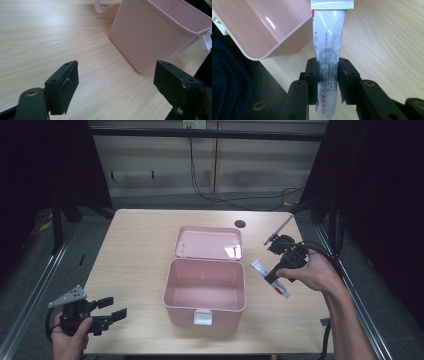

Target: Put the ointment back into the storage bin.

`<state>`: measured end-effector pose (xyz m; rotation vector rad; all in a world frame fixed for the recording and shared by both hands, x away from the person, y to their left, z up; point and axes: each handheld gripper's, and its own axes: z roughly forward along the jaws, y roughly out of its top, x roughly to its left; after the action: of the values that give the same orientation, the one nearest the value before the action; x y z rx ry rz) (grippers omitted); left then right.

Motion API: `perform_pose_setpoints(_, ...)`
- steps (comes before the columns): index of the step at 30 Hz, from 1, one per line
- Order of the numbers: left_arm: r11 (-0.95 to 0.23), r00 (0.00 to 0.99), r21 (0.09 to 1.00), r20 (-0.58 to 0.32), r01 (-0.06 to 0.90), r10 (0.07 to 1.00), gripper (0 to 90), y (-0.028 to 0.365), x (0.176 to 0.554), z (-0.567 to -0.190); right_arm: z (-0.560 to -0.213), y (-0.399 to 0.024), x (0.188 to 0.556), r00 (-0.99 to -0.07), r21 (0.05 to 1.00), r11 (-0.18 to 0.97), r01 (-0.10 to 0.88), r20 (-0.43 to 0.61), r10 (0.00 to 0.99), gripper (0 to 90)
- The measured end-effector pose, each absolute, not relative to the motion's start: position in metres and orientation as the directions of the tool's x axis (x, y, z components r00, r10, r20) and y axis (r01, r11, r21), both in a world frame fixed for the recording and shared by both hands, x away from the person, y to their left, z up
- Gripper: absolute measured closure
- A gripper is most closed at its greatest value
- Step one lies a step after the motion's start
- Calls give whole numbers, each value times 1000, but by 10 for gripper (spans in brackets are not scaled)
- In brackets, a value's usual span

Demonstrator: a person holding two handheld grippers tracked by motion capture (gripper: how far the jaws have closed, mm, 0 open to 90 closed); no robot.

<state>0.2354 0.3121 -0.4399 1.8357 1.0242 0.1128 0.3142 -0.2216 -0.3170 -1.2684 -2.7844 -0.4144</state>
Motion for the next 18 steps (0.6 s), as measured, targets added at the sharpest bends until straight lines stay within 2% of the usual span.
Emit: perform_pose_setpoints(18,-153,640,793,-344,590,687,201,313,235,-439,-303,-188,320,-771,199,746,636,108,628,712)
